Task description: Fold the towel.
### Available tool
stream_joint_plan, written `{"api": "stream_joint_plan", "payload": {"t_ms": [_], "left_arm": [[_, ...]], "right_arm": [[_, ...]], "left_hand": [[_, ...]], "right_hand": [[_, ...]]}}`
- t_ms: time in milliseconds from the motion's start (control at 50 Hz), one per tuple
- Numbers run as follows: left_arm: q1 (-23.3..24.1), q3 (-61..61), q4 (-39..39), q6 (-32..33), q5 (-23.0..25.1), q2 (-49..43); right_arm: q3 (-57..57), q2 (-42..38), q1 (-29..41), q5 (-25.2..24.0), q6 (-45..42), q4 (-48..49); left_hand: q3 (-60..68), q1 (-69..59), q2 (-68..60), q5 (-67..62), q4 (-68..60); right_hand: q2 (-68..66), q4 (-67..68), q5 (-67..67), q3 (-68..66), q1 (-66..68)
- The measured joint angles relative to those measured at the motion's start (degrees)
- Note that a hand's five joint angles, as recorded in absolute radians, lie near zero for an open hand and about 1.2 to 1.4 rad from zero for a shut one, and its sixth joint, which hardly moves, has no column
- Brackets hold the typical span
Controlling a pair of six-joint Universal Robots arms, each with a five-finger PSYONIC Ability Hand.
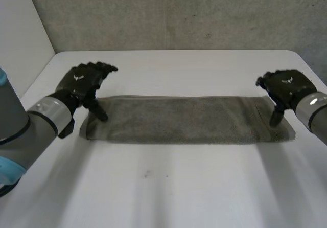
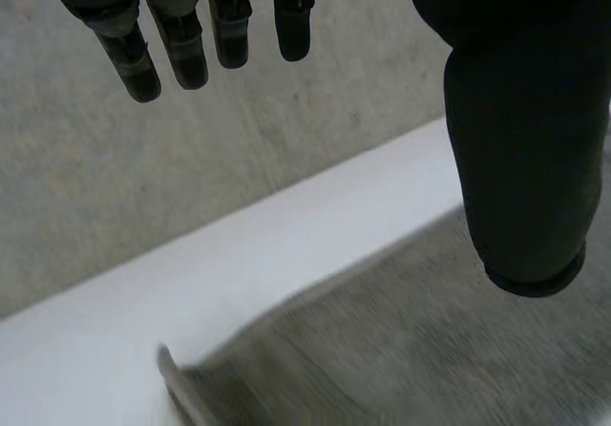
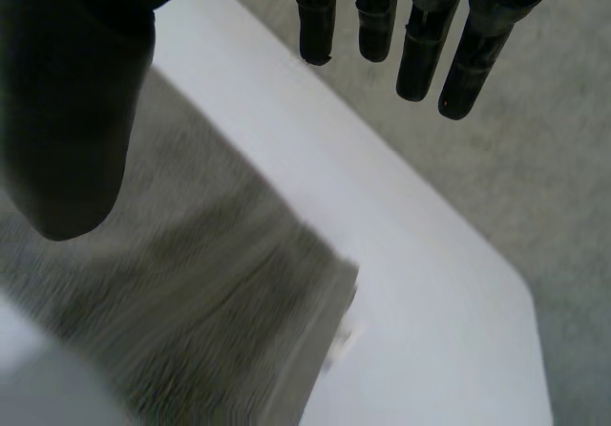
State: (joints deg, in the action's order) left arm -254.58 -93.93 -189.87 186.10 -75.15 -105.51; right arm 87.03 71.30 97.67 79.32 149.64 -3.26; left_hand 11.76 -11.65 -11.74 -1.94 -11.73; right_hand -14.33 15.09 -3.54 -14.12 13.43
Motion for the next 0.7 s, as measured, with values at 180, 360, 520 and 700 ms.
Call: {"api": "stream_joint_plan", "payload": {"t_ms": [180,360,520,700], "left_arm": [[-0.11,-3.82,-2.53,0.13,-1.24,-3.35],[-0.6,-4.49,-10.46,0.44,-5.24,-8.36],[-1.45,-4.21,-13.46,1.63,-6.16,-10.82],[-2.14,-4.36,-13.3,2.07,-6.31,-11.18]], "right_arm": [[4.52,-3.21,-3.48,-1.65,-0.42,5.75],[3.65,-8.9,-5.94,-2.65,-2.61,8.5],[2.86,-12.02,-7.15,-2.74,-6.41,8.86],[0.75,-15.44,-8.65,-1.7,-10.35,8.99]], "left_hand": [[0.7,-0.82,-0.74,-0.22,-0.67],[0.7,-0.82,-0.75,-0.23,-0.67],[0.7,-0.82,-0.75,-0.23,-0.67],[0.68,-0.79,-0.7,-0.23,-0.65]], "right_hand": [[-2.06,1.52,-4.4,-3.0,3.62],[-2.17,1.58,-4.57,-3.13,3.97],[-7.58,7.43,-10.11,-8.27,9.31],[-60.17,58.61,-60.09,-59.58,59.95]]}}
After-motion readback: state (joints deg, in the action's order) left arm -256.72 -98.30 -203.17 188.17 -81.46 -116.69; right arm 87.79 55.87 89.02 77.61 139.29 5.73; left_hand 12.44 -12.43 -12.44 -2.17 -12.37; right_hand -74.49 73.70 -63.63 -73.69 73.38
